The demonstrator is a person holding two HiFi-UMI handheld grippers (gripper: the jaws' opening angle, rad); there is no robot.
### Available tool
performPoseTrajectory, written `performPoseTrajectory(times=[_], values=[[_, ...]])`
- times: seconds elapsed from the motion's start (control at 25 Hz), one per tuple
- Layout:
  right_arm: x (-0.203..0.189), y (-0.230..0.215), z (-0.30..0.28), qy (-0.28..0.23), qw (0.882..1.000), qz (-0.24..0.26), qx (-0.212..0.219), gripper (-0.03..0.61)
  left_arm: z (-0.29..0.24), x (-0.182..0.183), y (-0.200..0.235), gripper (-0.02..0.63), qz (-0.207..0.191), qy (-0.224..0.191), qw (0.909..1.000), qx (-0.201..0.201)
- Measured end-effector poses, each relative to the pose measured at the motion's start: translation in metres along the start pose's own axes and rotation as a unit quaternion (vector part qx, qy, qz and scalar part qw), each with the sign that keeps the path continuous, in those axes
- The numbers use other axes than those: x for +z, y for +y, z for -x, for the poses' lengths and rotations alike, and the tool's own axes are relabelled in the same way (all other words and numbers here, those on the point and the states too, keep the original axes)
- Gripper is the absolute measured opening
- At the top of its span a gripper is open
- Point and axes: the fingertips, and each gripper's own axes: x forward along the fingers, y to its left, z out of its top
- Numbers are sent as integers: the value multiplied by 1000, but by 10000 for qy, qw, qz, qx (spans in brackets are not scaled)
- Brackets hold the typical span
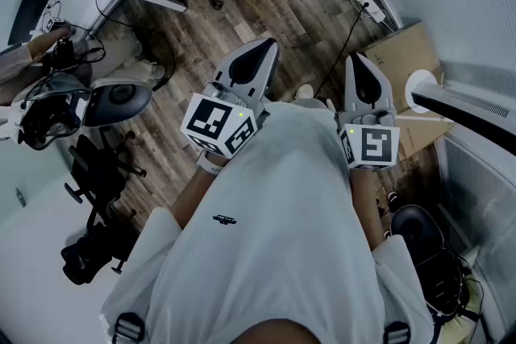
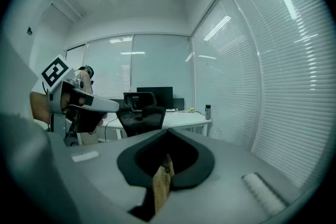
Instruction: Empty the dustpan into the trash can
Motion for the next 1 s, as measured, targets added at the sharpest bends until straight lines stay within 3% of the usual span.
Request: performPoseTrajectory(times=[0.16, 0.44, 0.8, 1.0], values=[[-3, -6, 7, 66, 9999, -75, 102, 9, -1, -7, -14, 6, -283, 154, 9995, 54], [-3, -15, 22, 41, 9989, -344, 319, 11, 1, -19, -27, 6, -167, 323, 9991, 213], [-25, -53, 45, 143, 9986, -406, 304, 11, -10, -14, -63, 6, -485, 209, 9980, 338], [-28, -77, 55, 105, 9983, -526, 214, 11, -23, -17, -81, 6, -585, 355, 9974, 233]])
